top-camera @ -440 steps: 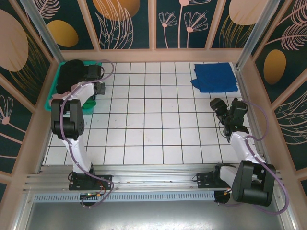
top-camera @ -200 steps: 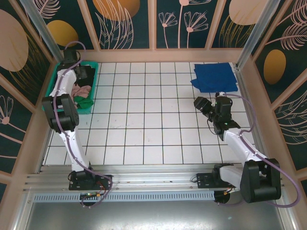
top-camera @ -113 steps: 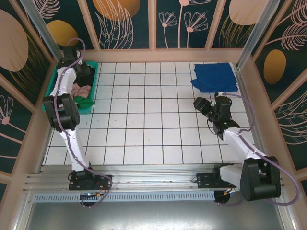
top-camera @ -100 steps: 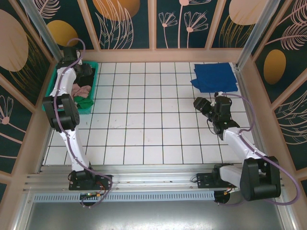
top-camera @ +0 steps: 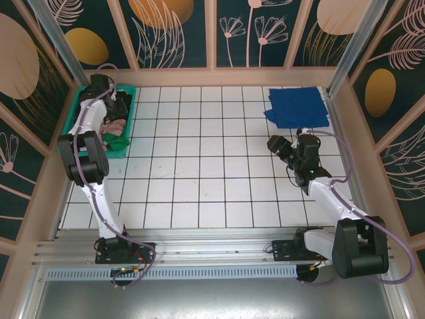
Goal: Fold and stack the t-shirts
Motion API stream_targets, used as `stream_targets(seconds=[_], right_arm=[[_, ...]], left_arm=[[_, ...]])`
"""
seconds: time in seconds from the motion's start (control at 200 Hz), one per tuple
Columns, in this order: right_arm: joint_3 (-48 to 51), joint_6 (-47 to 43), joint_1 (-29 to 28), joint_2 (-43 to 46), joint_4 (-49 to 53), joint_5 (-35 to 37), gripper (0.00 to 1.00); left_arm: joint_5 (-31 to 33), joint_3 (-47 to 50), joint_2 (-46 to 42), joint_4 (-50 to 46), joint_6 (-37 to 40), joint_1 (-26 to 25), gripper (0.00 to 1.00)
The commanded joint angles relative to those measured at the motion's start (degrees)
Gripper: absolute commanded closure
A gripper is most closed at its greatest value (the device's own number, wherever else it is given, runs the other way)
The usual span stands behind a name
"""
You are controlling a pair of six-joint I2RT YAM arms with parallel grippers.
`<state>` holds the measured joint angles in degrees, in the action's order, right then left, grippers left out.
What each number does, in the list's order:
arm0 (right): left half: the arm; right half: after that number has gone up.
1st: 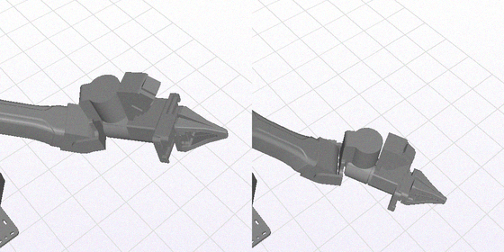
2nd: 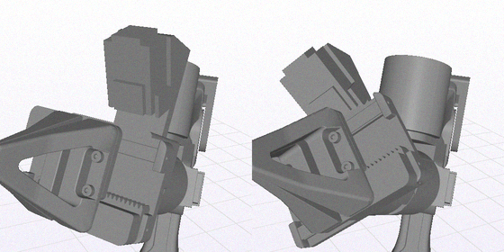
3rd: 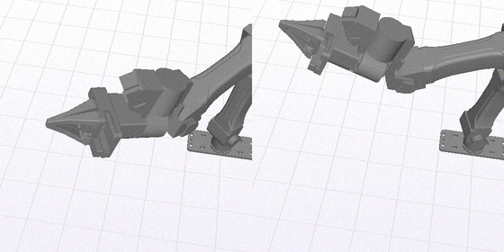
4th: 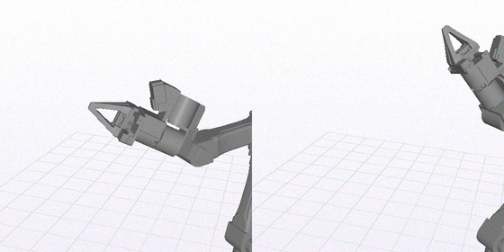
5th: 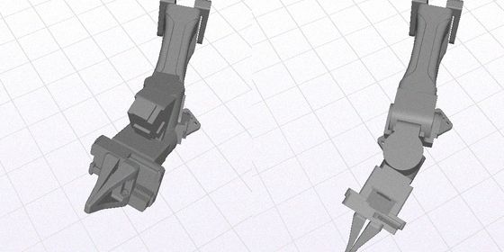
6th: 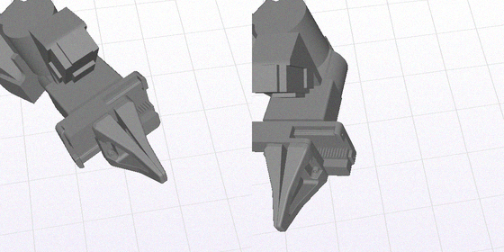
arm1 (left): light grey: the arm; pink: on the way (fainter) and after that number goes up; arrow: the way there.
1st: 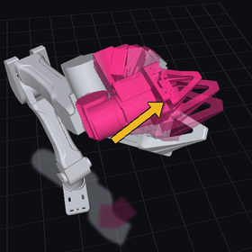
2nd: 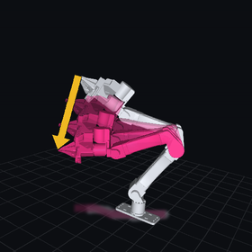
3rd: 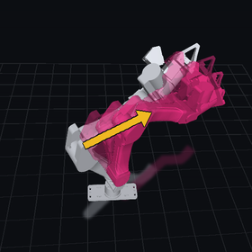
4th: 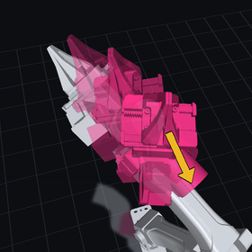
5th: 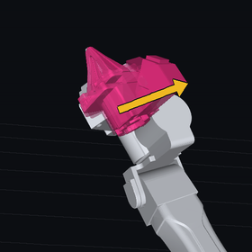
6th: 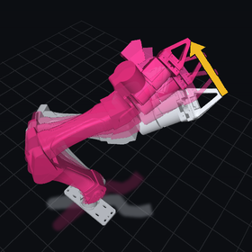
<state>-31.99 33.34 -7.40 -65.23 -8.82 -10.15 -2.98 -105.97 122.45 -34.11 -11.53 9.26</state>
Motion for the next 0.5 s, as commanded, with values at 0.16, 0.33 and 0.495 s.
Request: stream_targets(seconds=[0.16,0.33,0.495], right_arm=[[0.6,0.2,-0.5,0.0,-2.6,-0.8,0.25],[0.2,0.6,-0.9,0.0,-3.1,-1.9,0.25],[-1.4,1.0,-2.0,0.2,-3.7,-4.6,0.26]], left_arm=[[4.3,-7.0,-11.3,-4.3,-0.1,-0.1,1.0],[5.3,-10.8,-17.1,-3.8,0.4,-0.1,1.0],[-2.7,-12.8,-26.1,3.4,-1.6,-0.4,1.0]])
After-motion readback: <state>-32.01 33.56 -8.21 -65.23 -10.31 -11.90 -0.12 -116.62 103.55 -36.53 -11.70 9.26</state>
